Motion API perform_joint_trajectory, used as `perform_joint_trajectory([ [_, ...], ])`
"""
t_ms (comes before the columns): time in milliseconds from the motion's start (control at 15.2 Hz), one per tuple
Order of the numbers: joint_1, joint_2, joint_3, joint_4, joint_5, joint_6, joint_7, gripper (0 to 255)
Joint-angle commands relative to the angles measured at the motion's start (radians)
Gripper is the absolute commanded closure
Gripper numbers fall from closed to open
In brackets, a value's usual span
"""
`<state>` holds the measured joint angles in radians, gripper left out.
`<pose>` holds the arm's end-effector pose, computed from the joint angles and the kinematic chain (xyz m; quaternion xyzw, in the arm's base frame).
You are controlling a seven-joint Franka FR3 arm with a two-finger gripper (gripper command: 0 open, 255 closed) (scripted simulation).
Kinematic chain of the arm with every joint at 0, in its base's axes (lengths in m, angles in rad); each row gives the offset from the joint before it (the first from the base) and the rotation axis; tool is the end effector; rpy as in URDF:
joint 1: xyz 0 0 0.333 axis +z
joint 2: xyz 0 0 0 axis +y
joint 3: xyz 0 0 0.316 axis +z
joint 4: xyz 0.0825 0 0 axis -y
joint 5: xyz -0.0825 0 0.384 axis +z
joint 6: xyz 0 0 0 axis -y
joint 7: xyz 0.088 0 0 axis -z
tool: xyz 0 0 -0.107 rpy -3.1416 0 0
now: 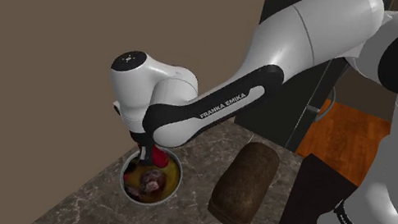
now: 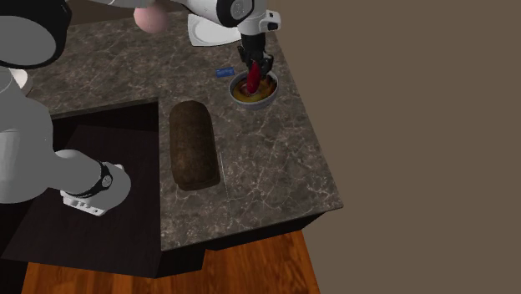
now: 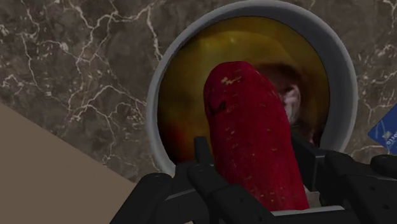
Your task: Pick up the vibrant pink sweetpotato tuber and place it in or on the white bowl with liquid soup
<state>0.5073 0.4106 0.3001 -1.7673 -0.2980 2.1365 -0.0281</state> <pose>0.4690 0.4485 0.3386 0.8814 0.4678 0.0172 0.0638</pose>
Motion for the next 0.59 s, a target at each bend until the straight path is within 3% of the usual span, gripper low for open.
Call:
perform_joint_trajectory([
  [0, 0.003, 0.014, -0.003, -0.008, -0.007, 0.021, 0.008, 255],
  [528, 0.008, 0.052, -0.012, -0.027, -0.028, 0.075, 0.026, 255],
])
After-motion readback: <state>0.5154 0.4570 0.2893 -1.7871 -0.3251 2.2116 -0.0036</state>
